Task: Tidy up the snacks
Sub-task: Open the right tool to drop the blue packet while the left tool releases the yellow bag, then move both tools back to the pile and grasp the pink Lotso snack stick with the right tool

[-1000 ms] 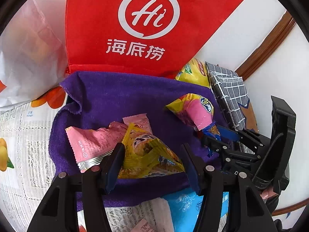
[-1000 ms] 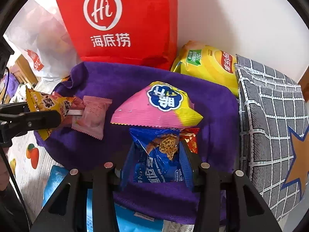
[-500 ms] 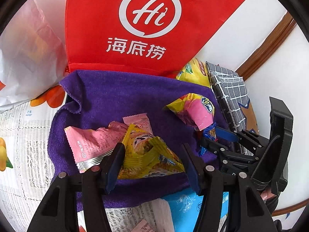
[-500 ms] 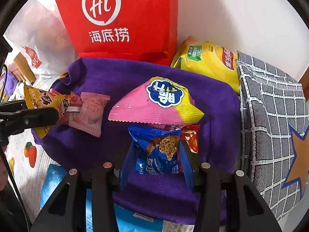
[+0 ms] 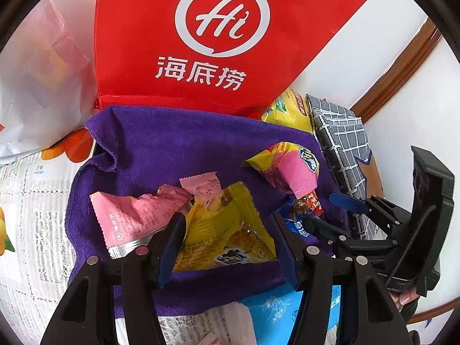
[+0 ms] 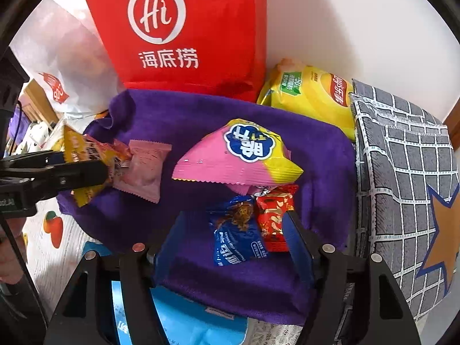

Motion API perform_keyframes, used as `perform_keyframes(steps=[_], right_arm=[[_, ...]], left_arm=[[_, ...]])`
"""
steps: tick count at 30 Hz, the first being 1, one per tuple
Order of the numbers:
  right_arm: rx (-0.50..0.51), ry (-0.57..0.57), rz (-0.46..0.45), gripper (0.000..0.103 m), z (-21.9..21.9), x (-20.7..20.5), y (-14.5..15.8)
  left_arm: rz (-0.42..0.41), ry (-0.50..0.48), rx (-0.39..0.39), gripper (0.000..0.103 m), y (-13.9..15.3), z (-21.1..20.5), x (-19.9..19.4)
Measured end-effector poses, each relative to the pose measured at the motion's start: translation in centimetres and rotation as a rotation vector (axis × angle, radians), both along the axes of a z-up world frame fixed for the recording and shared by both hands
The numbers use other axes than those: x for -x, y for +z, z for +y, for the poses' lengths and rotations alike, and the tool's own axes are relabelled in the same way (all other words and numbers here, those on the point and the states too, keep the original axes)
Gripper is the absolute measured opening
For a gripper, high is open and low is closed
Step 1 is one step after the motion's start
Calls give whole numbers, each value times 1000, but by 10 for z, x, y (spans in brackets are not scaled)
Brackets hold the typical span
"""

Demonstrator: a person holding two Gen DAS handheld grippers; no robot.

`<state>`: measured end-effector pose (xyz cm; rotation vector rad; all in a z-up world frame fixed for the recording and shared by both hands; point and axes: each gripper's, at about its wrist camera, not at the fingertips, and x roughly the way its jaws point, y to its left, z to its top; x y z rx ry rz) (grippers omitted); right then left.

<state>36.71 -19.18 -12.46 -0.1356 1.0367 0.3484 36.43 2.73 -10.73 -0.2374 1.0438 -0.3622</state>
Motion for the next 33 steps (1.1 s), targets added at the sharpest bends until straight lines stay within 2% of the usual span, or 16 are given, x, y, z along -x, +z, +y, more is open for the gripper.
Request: perform_keyframes(steps=[5, 8, 15, 20, 22, 27, 33], right_arm=[[1, -1, -6, 69, -1, 2, 4], [-6, -6, -17, 69, -2, 5, 10], [-18, -1, -80, 69, -1, 18, 33], [-47, -14, -145, 69, -2, 36, 56], [-65, -51, -184, 69, -5, 45, 62], [-77, -107, -223, 69, -11, 69, 66], [-40, -143, -275, 69, -12, 105, 67]], left_arm=[[7, 19, 27, 68, 2, 0, -1], [-16, 33, 50, 73, 11, 4, 2], [-70, 39, 47, 74, 36, 8, 13], [-92, 56, 2, 74, 53, 8, 27], [-108, 74, -11, 74, 58, 8, 35], [-119, 67, -28, 74, 60, 10, 55], [-132, 81, -74, 74, 61, 15, 86]])
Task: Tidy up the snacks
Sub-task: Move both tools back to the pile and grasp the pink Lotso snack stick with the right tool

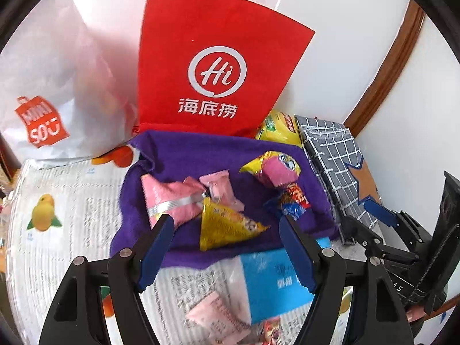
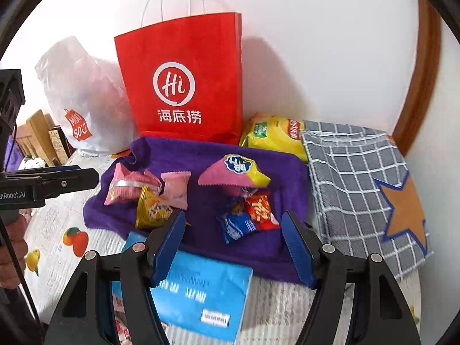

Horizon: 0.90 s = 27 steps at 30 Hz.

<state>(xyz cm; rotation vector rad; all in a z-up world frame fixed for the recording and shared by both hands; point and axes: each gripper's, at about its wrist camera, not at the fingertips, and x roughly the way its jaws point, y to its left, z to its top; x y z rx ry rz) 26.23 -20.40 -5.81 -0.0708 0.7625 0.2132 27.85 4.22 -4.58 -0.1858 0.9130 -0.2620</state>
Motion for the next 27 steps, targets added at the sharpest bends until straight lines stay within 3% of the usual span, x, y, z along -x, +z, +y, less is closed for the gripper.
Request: perform_keyframes(steps=[10, 17, 27], right_arm=[[-27, 5, 21, 63, 12, 54, -6], [-28, 30, 36, 50, 26, 85, -15], [-50, 82, 76, 48, 46, 114, -39]], left_arm=[[-34, 32, -69, 73, 3, 5, 47], [-50, 42, -97, 72, -3, 10, 73], [-32, 75, -110, 71, -20, 29, 100]])
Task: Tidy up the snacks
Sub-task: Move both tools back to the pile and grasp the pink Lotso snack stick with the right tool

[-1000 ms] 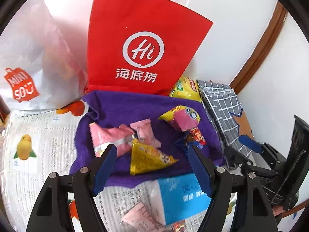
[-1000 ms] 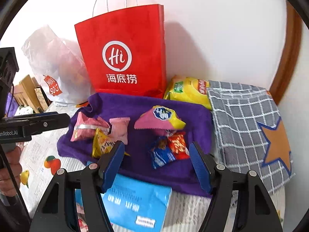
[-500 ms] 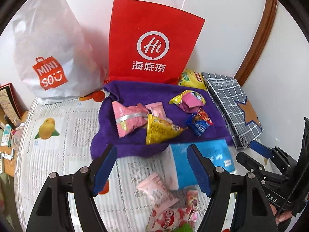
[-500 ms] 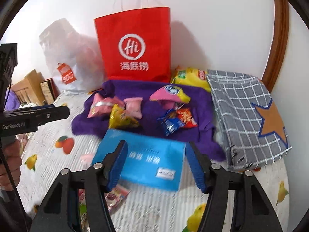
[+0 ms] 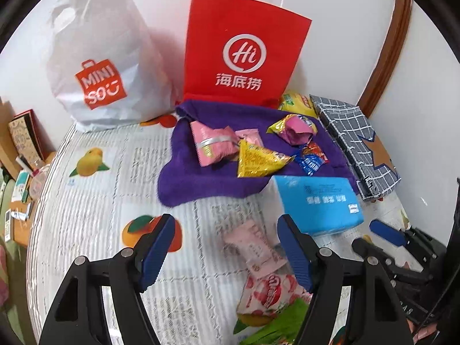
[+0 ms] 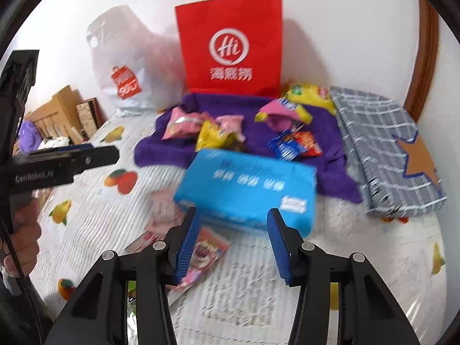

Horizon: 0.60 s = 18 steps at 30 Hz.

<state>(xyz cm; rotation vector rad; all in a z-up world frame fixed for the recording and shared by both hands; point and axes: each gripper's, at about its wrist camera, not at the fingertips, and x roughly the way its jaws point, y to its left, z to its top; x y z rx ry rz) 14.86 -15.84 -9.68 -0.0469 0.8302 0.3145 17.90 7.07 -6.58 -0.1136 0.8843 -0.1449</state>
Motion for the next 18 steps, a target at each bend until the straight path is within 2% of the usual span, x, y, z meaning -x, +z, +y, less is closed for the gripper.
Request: perform_keyframes(steps=[10, 18], right_arm=[[-9, -7, 116, 44, 17, -1, -43], [-31, -12, 178, 43, 25, -13, -63]], left_arm=[[27, 22, 12, 71, -17, 19, 15], [44, 28, 25, 71, -26, 27, 22]])
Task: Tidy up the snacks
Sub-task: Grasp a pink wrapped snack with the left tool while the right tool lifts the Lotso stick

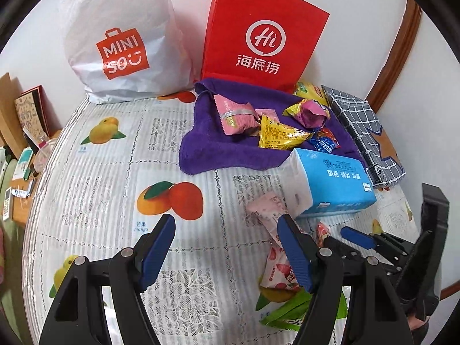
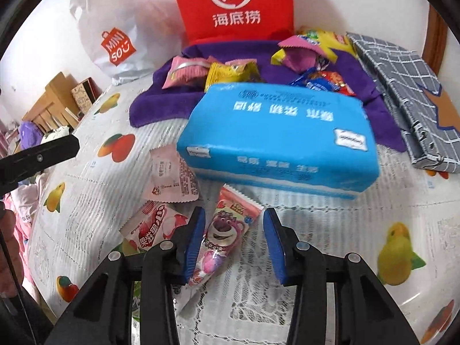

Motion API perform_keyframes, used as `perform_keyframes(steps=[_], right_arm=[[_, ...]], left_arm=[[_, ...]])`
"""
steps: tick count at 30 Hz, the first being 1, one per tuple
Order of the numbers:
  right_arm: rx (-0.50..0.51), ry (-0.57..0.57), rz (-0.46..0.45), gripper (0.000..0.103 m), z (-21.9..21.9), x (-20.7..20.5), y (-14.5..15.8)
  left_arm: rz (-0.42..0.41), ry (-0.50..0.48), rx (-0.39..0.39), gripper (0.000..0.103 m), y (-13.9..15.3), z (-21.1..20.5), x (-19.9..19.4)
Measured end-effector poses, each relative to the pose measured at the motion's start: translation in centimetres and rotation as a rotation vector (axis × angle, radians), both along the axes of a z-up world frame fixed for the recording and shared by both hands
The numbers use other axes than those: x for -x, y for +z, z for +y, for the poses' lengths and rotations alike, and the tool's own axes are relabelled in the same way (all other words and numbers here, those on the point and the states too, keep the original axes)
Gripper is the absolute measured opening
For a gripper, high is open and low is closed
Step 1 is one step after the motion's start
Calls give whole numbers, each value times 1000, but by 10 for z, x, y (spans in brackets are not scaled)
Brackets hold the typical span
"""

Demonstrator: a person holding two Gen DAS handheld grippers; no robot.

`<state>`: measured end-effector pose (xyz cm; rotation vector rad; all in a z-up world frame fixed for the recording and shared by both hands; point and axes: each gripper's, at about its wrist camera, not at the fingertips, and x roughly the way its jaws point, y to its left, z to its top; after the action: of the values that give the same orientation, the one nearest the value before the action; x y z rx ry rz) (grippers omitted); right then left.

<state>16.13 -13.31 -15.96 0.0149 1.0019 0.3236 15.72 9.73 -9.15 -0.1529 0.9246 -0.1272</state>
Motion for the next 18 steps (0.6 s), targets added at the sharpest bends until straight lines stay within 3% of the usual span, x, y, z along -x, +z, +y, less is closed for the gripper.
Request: perform_keyframes(steps=[8, 10, 12, 18], right_arm=[[40, 28, 21, 42, 9, -3, -14], [40, 37, 19, 39, 8, -3, -15], [55, 47, 11, 28, 7, -1, -15], [95, 69, -16, 26, -12, 5, -10]], left_arm=[[8, -10, -9, 71, -4, -4, 0], [12, -12, -10, 71, -5, -5, -1], [17, -10, -13, 71, -8, -5, -2], [26, -8, -7, 71, -12, -7, -3]])
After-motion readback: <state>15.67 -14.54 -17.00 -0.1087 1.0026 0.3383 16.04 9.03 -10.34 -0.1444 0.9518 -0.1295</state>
